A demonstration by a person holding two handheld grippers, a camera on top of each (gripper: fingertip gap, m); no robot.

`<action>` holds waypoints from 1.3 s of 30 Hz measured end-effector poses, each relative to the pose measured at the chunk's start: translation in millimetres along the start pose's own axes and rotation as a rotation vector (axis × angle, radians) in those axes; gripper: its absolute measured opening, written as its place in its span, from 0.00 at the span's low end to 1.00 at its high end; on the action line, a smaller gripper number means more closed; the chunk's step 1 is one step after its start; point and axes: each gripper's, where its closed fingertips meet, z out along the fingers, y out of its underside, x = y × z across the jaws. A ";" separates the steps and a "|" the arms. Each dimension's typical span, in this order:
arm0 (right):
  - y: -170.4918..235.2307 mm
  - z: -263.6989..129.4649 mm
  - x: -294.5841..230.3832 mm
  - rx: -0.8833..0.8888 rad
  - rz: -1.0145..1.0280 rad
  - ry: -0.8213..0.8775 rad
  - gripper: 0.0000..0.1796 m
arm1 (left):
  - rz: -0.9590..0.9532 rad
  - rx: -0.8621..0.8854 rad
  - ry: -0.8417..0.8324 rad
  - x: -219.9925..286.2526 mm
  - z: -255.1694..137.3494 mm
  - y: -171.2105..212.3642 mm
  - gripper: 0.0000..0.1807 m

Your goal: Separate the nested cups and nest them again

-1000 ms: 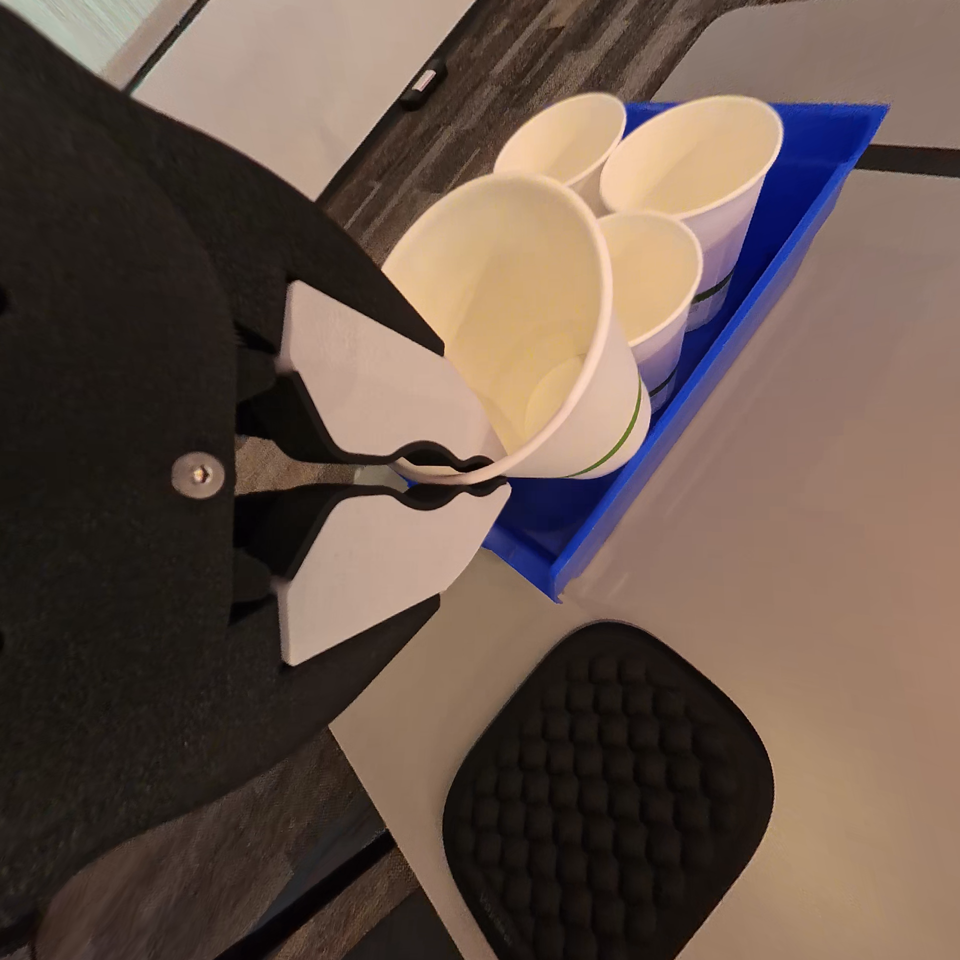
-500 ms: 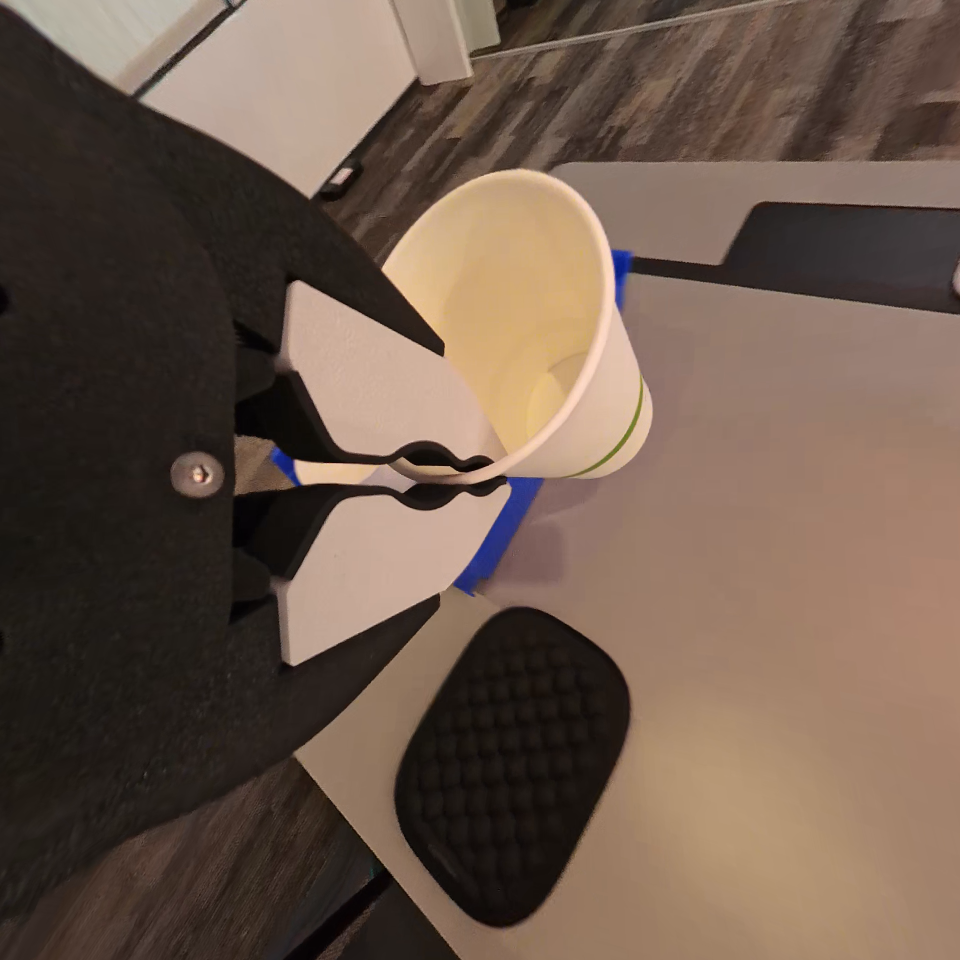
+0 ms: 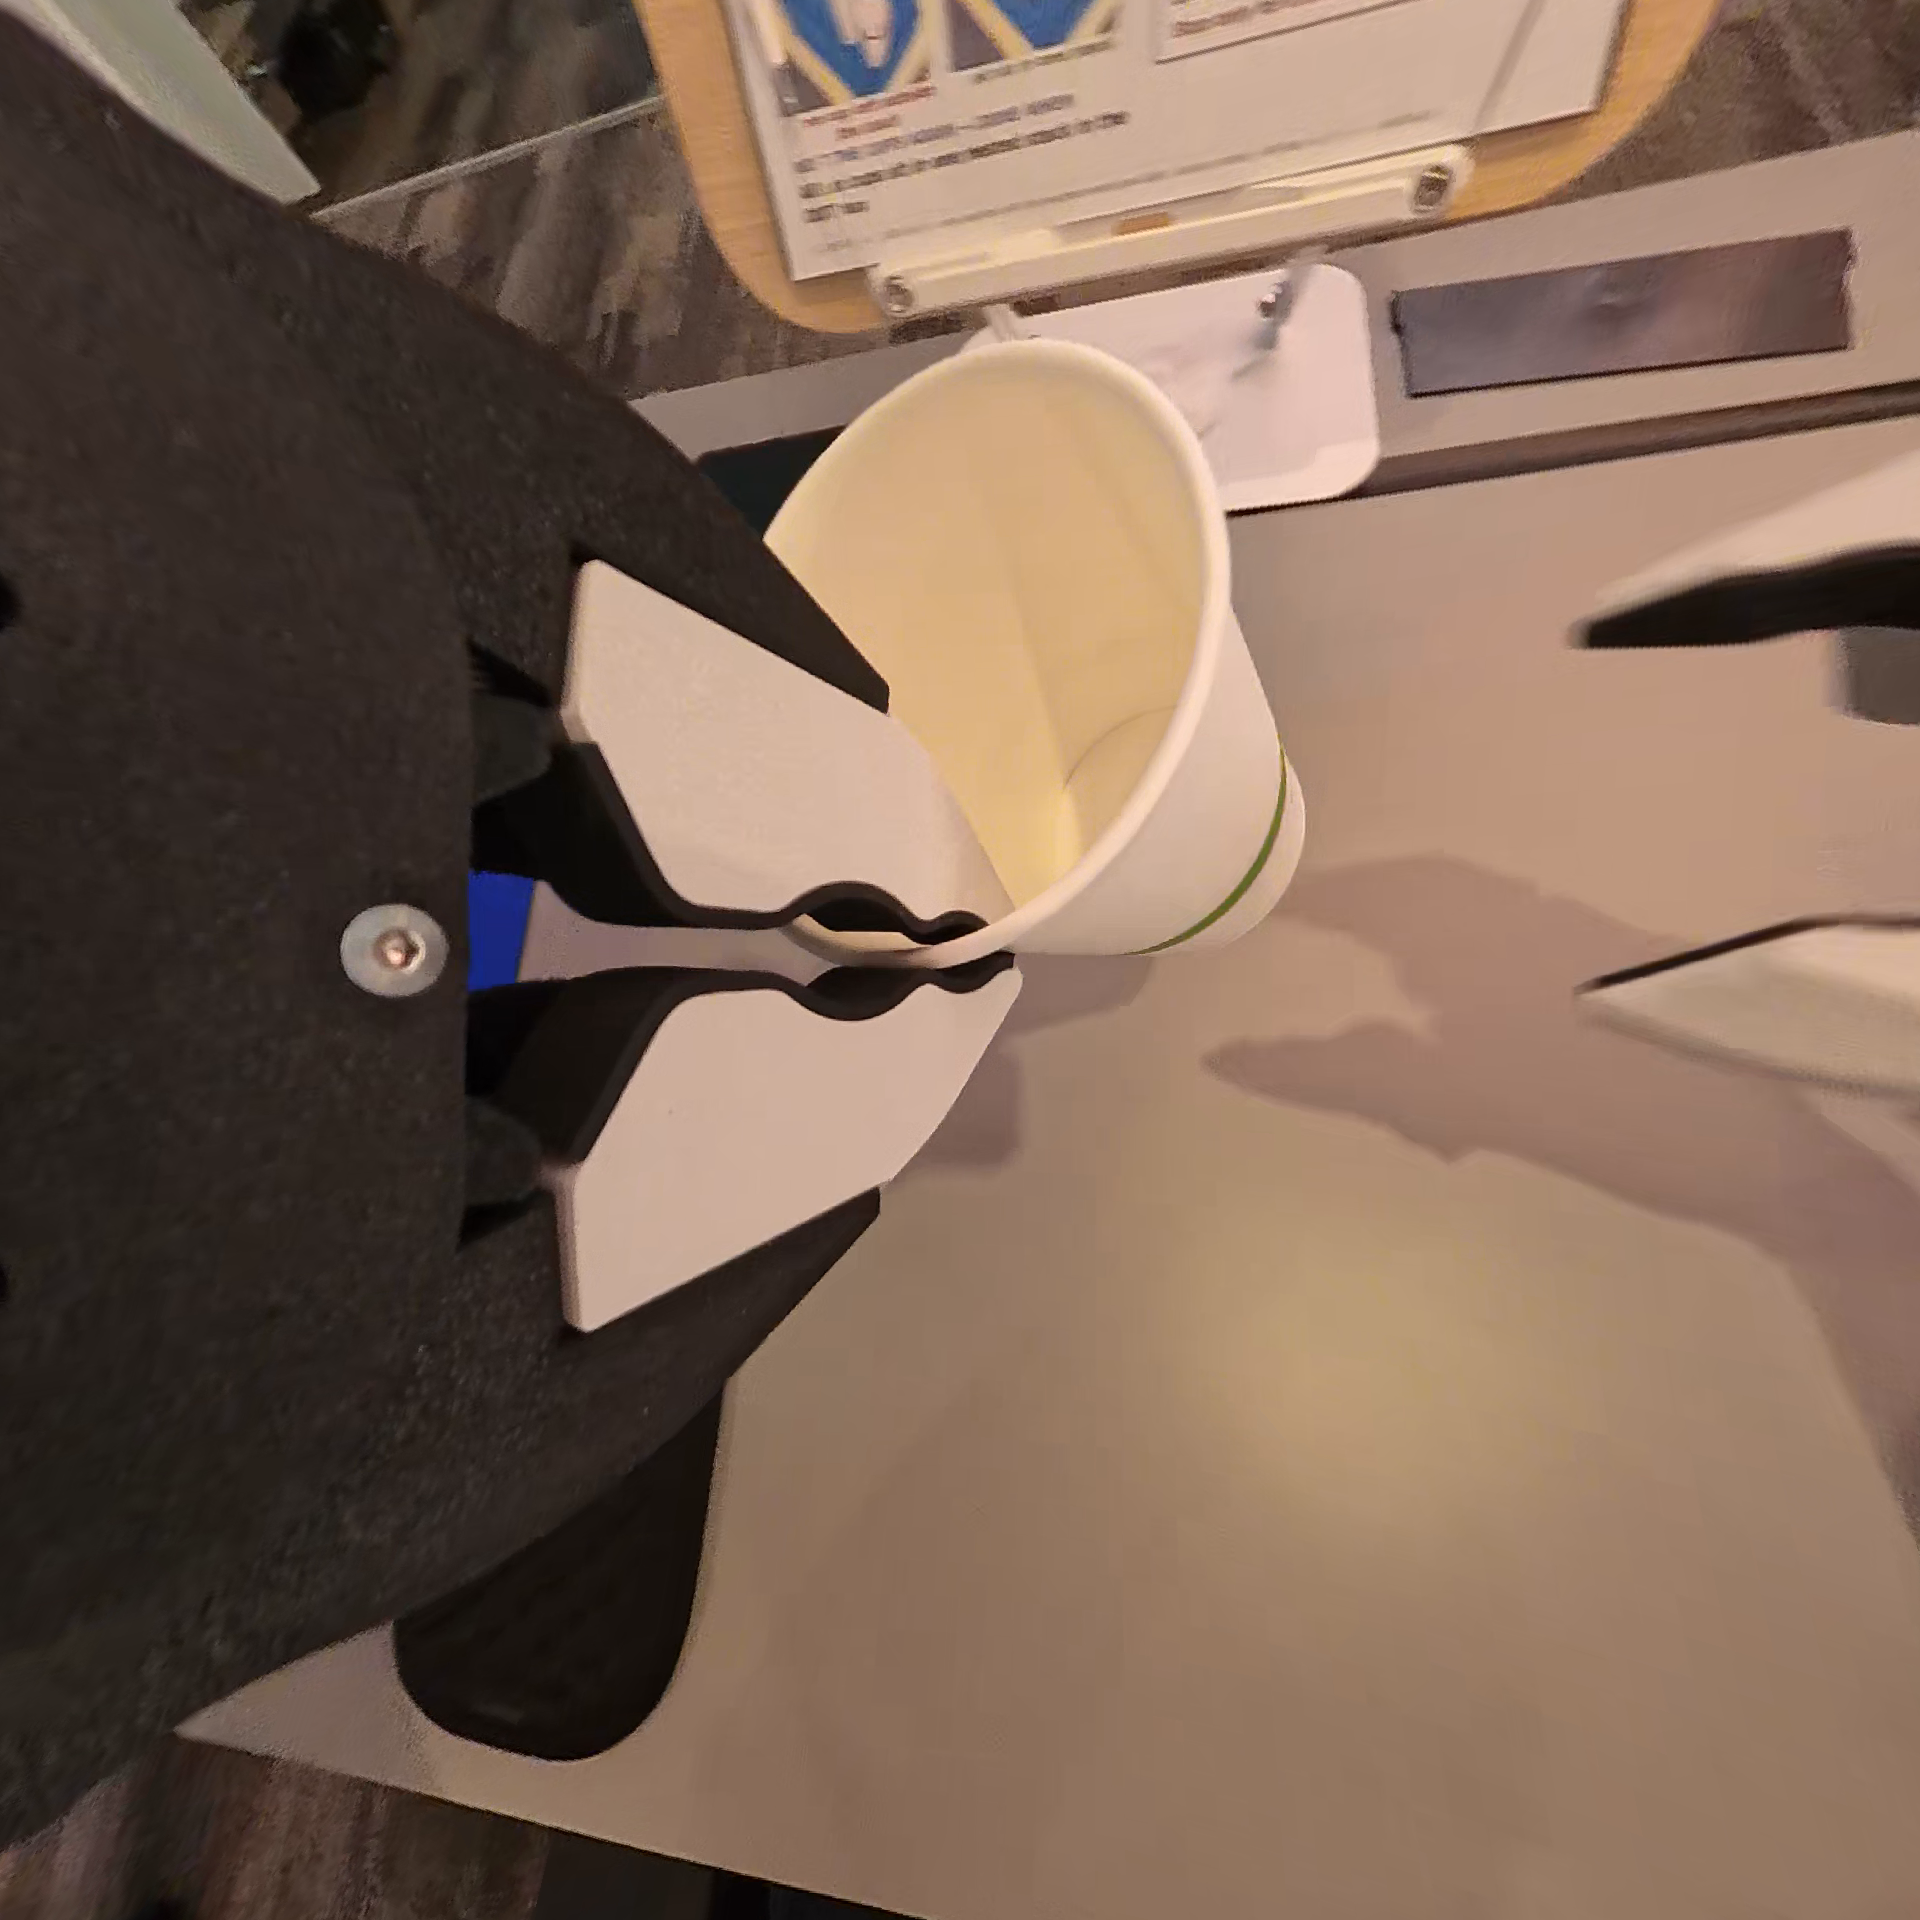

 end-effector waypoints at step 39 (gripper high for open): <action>31.4 63.1 -15.4 -0.124 -0.135 -0.035 0.45 | 0.080 0.016 0.135 33.3 34.7 -25.9 0.02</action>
